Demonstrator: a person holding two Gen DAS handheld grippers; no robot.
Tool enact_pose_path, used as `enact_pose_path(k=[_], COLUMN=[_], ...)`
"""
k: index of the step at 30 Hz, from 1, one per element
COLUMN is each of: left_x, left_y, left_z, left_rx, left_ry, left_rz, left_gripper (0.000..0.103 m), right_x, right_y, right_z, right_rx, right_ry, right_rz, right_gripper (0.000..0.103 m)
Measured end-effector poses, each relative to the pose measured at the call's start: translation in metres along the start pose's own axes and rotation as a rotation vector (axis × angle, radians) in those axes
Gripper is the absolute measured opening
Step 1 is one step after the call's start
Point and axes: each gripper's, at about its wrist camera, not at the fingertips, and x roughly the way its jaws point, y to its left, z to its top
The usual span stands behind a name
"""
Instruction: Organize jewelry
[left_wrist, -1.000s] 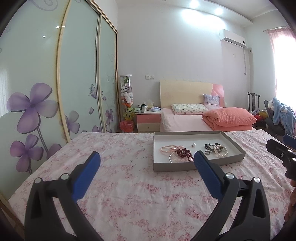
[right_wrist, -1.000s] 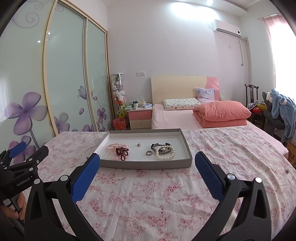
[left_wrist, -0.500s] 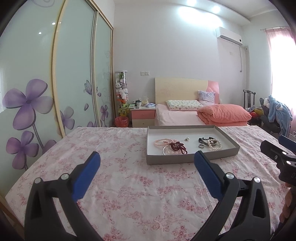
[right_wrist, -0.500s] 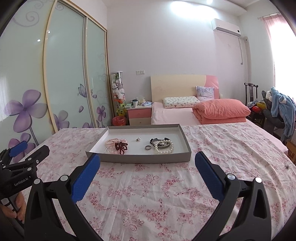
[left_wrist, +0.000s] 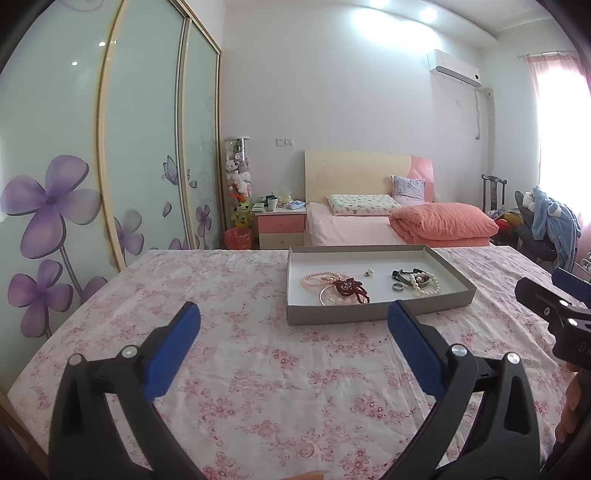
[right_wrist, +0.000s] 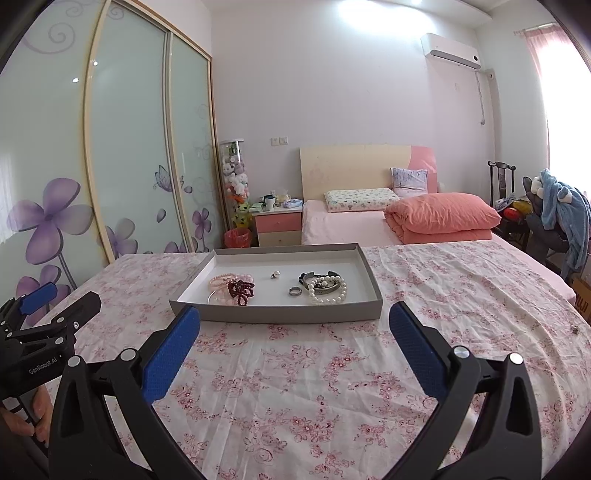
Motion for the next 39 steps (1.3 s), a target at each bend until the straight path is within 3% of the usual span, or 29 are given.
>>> enact_pose_path(k=[39], left_x=[0.0028], left_y=[-0.0019], left_z=[0.0035], left_rx=[-0.003], left_ry=[0.004], left_rz=[0.001], left_gripper=[0.099], right_x=[0.0028], right_y=[0.0002], right_z=[-0.0022], right_rx=[0.01], right_ry=[0.011], right_rz=[0.004], right_gripper=[0.101])
